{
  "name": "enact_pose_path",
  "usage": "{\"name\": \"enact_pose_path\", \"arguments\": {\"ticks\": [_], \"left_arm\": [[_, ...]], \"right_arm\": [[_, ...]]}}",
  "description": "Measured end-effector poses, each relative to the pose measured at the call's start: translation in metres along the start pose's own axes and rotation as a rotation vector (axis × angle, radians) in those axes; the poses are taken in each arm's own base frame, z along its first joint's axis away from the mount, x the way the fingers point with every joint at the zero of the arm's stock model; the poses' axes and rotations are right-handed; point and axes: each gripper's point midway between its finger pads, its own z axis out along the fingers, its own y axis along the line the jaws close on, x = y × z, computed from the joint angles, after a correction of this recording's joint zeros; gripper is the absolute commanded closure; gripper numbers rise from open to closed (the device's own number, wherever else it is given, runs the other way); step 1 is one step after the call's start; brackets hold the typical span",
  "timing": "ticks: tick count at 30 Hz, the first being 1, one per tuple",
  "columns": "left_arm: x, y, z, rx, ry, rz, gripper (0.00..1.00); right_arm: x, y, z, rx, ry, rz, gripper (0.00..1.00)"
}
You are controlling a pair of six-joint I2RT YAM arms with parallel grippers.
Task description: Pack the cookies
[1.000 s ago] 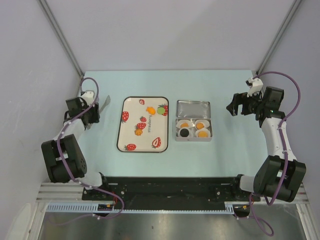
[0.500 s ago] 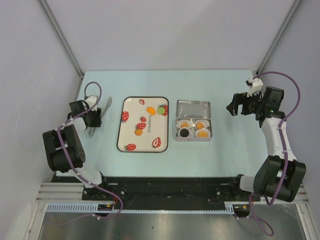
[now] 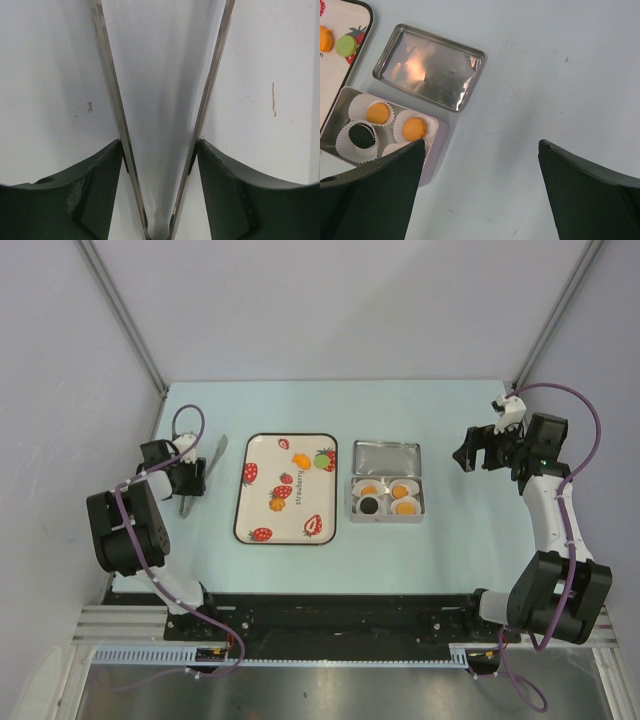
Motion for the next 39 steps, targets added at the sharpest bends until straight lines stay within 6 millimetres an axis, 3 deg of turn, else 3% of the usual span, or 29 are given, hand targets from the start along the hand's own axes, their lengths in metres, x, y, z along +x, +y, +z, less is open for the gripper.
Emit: {"name": "enact_pose_path", "arguments": {"ticks": [9,14,19,27,33,39], "left_arm": [[0.000,0.000,-0.001,0.001,-0.001,0.006,0.30],[-0.002,-0.003,-0.012,0.003,-0.016,0.007,0.28],[-0.025,-0.007,-0.037,0.003,-0.097,0.016,0.20],[-0.062,-0.017,-0.077,0.021,-0.237,0.030,0.17],[-0.063,-0.034,-0.087,0.105,-0.254,0.023,0.16],[-0.068,-0.053,-0.090,0.209,-0.281,-0.011,0.16]], "right_arm": [[0.000,0.001,0.000,-0.003,0.000,0.000,0.00],[0.000,0.001,0.000,-0.007,-0.001,0.001,0.00],[0.000,0.001,0.000,-0.001,0.001,0.007,0.00],[-0.004,0.000,0.007,0.057,0.002,0.024,0.00],[0.003,0.009,0.038,0.138,0.051,-0.003,0.02],[0.030,0.024,0.078,0.189,0.175,-0.019,0.19]]}}
